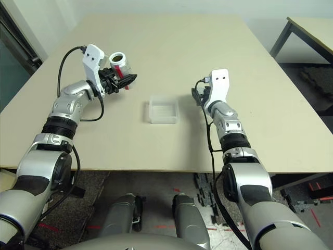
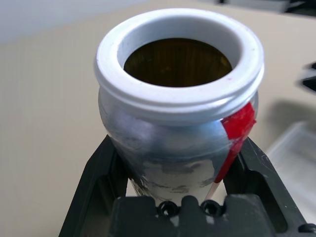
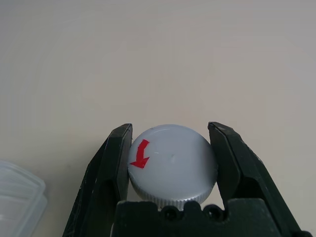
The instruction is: Pour the medicine from the bottle into the box.
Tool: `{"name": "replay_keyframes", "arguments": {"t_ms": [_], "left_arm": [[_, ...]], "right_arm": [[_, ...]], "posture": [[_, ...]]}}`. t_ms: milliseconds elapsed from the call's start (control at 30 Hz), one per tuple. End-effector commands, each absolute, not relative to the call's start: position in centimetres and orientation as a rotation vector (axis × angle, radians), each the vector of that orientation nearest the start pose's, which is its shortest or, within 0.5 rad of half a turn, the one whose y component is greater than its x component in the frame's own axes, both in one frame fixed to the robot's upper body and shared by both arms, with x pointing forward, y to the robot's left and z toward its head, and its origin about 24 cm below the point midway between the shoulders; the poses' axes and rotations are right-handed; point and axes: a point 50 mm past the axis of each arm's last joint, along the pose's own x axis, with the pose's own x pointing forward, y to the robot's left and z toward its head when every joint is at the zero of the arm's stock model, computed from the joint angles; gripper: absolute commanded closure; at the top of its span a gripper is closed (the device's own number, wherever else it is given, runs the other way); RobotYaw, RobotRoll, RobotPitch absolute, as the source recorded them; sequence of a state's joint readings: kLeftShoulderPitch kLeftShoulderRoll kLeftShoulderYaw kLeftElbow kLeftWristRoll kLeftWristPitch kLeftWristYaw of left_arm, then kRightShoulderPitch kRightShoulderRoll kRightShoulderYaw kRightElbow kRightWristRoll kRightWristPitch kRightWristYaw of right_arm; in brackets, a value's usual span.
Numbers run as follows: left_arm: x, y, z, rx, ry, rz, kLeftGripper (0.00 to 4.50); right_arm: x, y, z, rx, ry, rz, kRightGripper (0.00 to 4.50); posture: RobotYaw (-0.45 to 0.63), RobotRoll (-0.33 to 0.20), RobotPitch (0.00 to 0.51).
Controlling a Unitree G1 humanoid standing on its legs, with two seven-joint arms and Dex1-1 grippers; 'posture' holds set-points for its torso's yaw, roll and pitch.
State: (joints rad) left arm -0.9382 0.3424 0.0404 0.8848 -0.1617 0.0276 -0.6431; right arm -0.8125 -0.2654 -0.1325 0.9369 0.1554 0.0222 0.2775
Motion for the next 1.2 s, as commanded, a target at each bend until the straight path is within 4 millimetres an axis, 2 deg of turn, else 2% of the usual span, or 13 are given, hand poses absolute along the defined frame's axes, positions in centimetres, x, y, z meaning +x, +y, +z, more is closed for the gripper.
{"name": "replay_keyframes", "arguments": {"t_ms": [33,167,433,933,1067,1100,1200], "left_arm": [[40.2,17.6,15.3,0.134,-0.027,-0.478,1.68],[40.3,18.1,14.5,0.101,-0.024,-0.393,1.68],[40.4,18.4,13.5,0.095,-0.002,-0.349,1.68],[40.4,18.4,13.6,0.098,-0.009,-0.346,1.68],[40.5,18.3,13.7,0.094,-0.013,-0.348,1.68],[40.5,18.3,13.7,0.092,-0.013,-0.348,1.68],[40.4,18.3,13.7,0.09,-0.014,-0.348,1.68]], "right_arm": [[38.9,-19.1,9.3,0.006,0.13,0.152,1.91],[38.9,-19.1,9.1,0.005,0.135,0.135,1.91],[39.0,-19.1,8.8,-0.004,0.148,0.095,1.91],[39.0,-18.8,8.3,-0.011,0.202,0.095,1.91],[39.0,-18.8,8.3,-0.005,0.209,0.098,0.59],[39.0,-18.9,8.3,-0.004,0.211,0.099,0.14],[39.0,-18.9,8.3,-0.001,0.212,0.101,0.0]], "posture": [[0.06,0.0,0.079],[0.06,0.0,0.079],[0.06,0.0,0.08],[0.06,0.0,0.078],[0.05,0.0,0.075],[0.05,0.0,0.075],[0.05,0.0,0.073]]}}
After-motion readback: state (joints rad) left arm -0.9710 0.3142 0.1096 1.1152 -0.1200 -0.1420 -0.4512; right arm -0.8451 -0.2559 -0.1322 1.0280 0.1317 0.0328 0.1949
